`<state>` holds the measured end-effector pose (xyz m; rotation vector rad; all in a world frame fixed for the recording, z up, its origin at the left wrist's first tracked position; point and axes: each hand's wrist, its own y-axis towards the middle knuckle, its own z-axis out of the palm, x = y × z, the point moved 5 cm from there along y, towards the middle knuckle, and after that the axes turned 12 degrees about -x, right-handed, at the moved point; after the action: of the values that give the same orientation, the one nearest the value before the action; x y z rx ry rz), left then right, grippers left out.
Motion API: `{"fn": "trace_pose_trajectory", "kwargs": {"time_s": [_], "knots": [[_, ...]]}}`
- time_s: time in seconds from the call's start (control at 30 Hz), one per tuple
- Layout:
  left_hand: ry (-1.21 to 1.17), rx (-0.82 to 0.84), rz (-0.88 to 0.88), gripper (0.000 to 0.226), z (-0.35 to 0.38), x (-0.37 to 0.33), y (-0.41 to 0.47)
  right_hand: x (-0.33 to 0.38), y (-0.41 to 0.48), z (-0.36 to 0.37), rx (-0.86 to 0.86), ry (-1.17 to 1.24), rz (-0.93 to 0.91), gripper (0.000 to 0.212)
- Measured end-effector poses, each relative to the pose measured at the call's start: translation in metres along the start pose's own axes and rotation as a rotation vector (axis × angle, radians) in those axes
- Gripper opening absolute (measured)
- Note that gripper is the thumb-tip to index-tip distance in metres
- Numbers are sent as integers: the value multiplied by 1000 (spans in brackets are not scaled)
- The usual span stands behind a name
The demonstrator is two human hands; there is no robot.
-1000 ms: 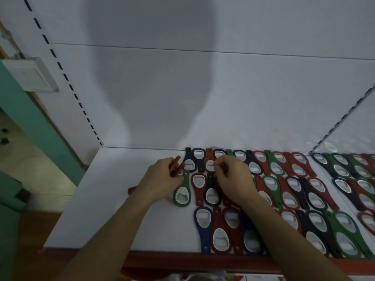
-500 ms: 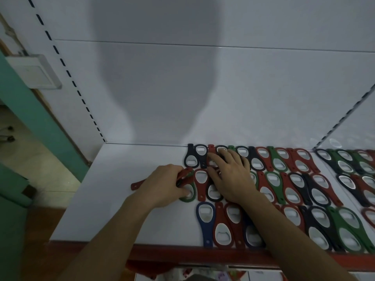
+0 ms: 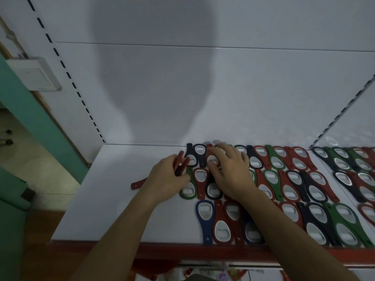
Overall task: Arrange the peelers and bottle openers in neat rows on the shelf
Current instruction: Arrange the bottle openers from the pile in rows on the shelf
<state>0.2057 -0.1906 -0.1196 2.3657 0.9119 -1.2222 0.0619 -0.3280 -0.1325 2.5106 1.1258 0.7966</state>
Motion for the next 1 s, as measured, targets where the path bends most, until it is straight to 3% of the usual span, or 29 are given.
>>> {"fn": "trace_pose_trajectory", "kwargs": {"time_s": [0.1, 0.2, 0.43, 0.6, 0.67, 0.8, 0.9, 1.0], "knots": [[-469, 213, -164, 26, -2, -8, -6, 25, 5, -23, -43, 433, 19, 32], [-646, 376, -118, 26, -5, -13, -18, 50, 9, -23, 94, 779, 170, 23], [-560, 71, -149, 18, -19, 10, -26, 60, 11, -19, 98, 862, 236, 4], [-330, -153, 43, 13, -45, 24, -34, 53, -8, -7, 299, 708, 246, 7], [-118, -101, 193, 6, -46, 23, -41, 56, -21, 0, 327, 560, 149, 12], [280, 108, 402, 13, -30, 18, -57, 66, -34, 1, 273, 382, -80, 15], [317, 86, 394, 26, -27, 23, -66, 65, -42, 0, 276, 288, -189, 24], [301, 87, 384, 32, -21, 28, -79, 58, -46, -6, 223, 313, -177, 21]]}}
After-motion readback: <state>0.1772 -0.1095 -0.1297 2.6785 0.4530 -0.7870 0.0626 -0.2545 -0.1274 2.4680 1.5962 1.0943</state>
